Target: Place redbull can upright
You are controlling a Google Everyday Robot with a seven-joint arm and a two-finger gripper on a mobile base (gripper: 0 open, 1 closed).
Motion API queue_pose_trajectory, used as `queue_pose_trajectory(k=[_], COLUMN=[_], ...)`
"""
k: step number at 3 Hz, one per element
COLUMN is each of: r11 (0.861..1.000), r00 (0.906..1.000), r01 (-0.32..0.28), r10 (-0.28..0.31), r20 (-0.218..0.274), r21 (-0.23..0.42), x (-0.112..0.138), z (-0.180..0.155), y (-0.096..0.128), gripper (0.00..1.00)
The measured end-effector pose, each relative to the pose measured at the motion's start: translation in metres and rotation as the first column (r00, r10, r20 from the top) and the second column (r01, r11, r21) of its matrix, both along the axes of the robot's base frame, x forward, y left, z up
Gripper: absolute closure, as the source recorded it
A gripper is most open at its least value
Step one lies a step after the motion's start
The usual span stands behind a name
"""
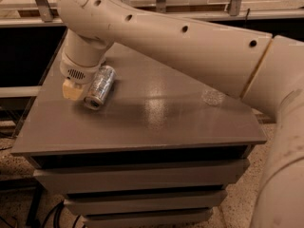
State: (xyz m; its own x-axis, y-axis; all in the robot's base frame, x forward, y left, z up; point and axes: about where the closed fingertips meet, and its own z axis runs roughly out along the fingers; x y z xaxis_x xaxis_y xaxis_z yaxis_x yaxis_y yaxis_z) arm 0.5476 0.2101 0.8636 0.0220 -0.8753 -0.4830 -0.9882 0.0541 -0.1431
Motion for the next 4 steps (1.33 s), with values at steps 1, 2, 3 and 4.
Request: queue_pose_trajectory(k=[1, 2, 3, 4], r11=[0.999, 0.994, 0.972, 0.930], r00=[0.9991, 0.9930, 0.9687, 0.9242], r01=[-0.034, -0.109, -0.236, -0.366], r10=[0.034, 0.108, 0.235, 0.366], r20=[0.024, 0.048, 0.081, 0.110], r21=[0.006, 0.011, 0.004, -0.014], x=[0.001, 0.000, -0.005, -0.010], z=[0.010, 0.017, 0.021, 0.020], y=[-0.002, -0.003, -0.004, -0.005], gripper=[0.44, 0.21, 0.00, 0.00])
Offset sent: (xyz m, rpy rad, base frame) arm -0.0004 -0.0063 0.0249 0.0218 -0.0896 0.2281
